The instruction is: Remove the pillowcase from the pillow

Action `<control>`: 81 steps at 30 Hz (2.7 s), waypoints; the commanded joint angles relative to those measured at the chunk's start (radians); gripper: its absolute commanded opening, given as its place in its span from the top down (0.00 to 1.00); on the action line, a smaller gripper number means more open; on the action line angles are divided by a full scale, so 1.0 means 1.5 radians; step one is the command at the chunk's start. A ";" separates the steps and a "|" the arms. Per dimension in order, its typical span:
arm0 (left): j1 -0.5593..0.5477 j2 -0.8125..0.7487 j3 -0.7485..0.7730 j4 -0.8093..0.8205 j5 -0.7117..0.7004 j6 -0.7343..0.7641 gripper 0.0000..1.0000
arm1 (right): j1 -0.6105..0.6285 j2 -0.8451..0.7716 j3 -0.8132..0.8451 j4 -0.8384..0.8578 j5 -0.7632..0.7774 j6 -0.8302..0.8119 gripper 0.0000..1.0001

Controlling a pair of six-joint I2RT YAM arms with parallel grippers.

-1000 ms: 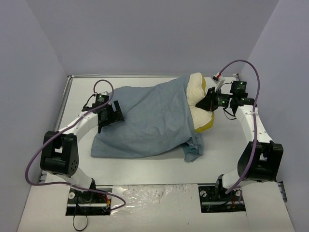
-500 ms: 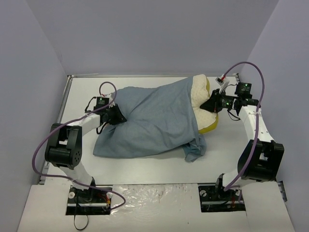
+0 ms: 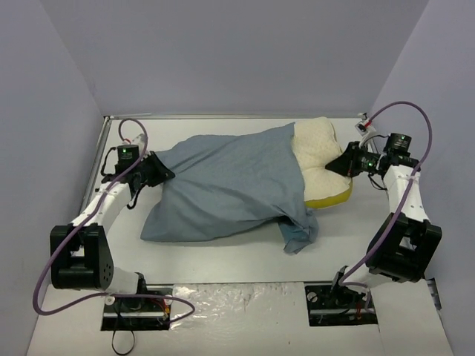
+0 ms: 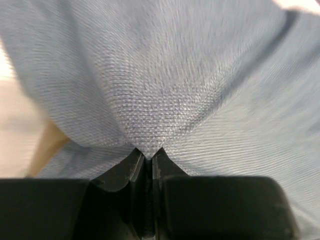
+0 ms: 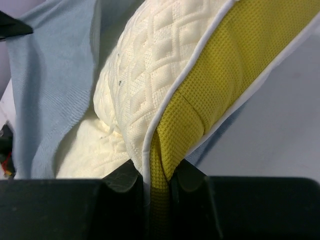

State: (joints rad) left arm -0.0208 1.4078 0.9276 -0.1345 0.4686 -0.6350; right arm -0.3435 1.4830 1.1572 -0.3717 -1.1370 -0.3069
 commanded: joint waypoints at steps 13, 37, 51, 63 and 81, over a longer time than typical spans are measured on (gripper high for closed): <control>0.235 -0.016 0.030 0.032 -0.047 -0.068 0.98 | -0.306 -0.083 0.047 0.040 -0.018 -0.094 1.00; 0.027 0.095 0.218 -0.006 0.144 0.048 0.27 | -0.151 -0.181 0.000 0.042 0.047 -0.073 1.00; -0.344 0.112 0.084 0.264 -0.208 0.292 0.16 | -0.093 -0.152 0.015 0.083 0.054 0.022 1.00; -0.302 0.256 0.104 0.391 -0.114 0.171 0.06 | -0.085 -0.164 0.022 0.050 0.054 0.004 1.00; -0.111 0.228 0.008 0.400 -0.123 0.058 0.98 | -0.179 -0.184 0.128 0.036 -0.040 0.062 1.00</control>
State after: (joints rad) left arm -0.3134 1.8687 0.9985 0.4797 0.4473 -0.4976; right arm -0.5037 1.2686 1.2449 -0.3836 -1.0977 -0.2356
